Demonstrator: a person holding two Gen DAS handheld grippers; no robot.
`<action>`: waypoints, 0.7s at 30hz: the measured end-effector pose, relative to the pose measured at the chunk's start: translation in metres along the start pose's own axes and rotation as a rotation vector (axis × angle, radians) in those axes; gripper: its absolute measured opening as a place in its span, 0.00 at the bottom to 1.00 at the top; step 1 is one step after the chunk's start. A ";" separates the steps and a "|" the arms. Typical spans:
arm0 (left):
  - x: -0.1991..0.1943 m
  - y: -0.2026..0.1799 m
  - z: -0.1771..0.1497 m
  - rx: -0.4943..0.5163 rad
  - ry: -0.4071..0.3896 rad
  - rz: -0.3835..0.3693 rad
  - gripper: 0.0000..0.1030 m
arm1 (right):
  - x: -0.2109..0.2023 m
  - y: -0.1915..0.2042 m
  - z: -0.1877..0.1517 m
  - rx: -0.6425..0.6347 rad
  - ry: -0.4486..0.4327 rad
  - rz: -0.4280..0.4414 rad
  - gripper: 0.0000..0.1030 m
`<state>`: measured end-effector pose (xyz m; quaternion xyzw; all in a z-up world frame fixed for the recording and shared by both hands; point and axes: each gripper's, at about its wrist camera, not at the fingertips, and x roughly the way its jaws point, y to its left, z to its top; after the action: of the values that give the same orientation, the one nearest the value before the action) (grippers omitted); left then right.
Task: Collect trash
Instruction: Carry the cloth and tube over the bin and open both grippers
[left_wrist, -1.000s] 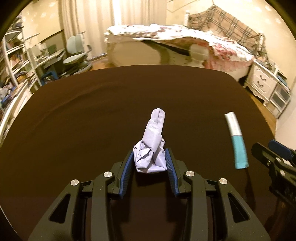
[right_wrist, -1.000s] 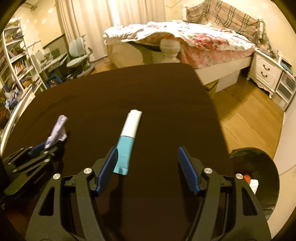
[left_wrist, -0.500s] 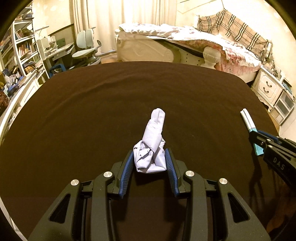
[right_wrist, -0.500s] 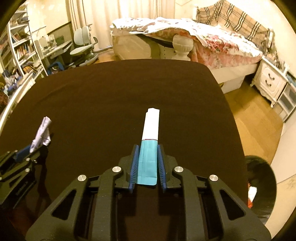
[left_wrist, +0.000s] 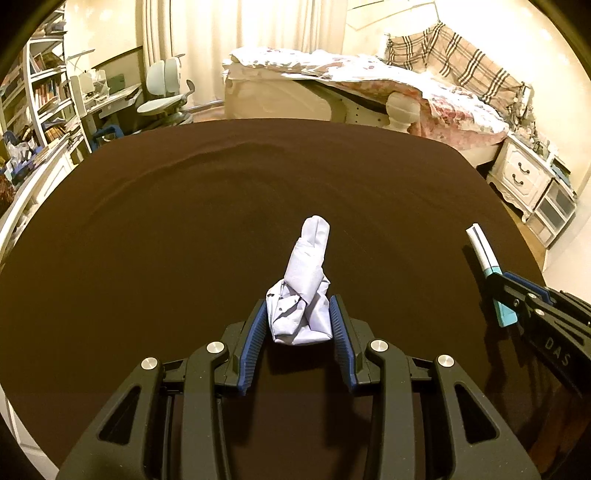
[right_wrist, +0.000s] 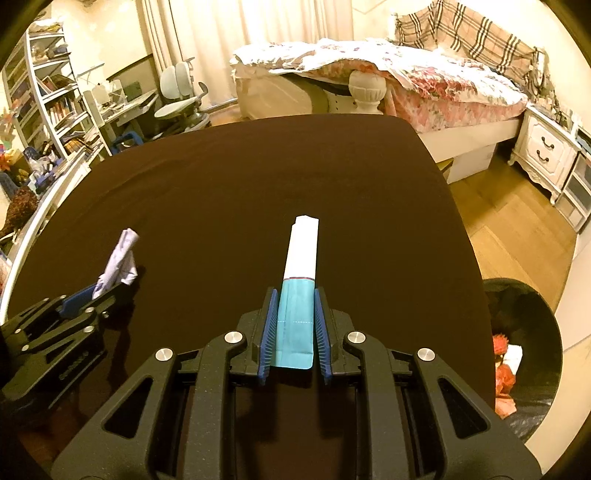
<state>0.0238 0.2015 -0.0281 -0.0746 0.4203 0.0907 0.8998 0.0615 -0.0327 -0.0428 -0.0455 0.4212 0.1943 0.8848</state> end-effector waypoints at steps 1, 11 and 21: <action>-0.001 -0.002 -0.002 0.000 0.000 -0.003 0.36 | -0.002 0.000 -0.002 0.001 -0.002 0.002 0.19; -0.014 -0.020 -0.020 0.009 -0.003 -0.027 0.36 | -0.030 -0.003 -0.026 0.001 -0.024 0.011 0.19; -0.030 -0.045 -0.034 0.039 -0.030 -0.065 0.36 | -0.051 -0.018 -0.049 0.017 -0.036 -0.003 0.19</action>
<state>-0.0100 0.1473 -0.0243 -0.0691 0.4059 0.0542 0.9097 0.0041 -0.0763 -0.0369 -0.0352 0.4067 0.1900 0.8929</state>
